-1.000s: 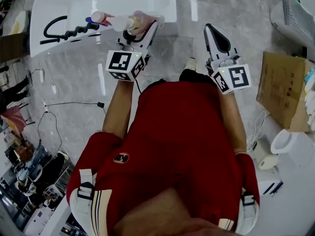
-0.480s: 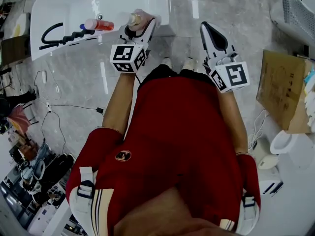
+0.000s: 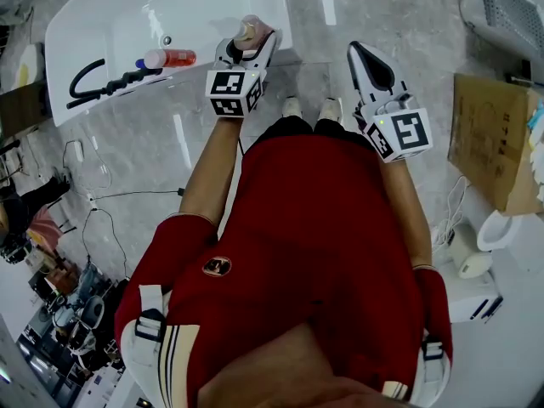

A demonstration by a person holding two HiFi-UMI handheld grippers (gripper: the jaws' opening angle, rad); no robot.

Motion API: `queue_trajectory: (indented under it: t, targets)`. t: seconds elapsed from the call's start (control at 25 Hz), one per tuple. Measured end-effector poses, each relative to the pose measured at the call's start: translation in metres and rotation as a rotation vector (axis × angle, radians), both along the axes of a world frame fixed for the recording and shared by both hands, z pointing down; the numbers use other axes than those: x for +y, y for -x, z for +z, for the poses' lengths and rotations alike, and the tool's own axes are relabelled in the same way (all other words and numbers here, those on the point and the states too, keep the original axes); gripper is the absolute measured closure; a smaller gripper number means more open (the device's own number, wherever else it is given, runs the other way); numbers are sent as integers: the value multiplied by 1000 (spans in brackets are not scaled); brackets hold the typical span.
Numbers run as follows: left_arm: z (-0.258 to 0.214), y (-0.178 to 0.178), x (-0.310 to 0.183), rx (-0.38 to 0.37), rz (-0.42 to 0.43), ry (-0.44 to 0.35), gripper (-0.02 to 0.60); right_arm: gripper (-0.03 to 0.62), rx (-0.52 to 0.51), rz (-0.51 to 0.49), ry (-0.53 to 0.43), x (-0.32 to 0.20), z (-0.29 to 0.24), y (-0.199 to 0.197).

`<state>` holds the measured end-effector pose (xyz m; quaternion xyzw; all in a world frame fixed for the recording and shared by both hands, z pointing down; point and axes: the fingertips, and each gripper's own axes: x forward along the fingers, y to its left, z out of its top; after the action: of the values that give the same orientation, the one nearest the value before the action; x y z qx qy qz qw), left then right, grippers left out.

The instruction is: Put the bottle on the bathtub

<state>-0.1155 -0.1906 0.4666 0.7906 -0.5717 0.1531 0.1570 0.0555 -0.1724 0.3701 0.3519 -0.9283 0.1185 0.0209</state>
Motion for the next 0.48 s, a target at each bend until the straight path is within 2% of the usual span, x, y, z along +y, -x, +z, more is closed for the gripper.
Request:
queue_trajectory:
  t: [0.48]
  targets:
    - [60,7,-31,-11,40,63,357,600,92,67,49,-6,23,-4]
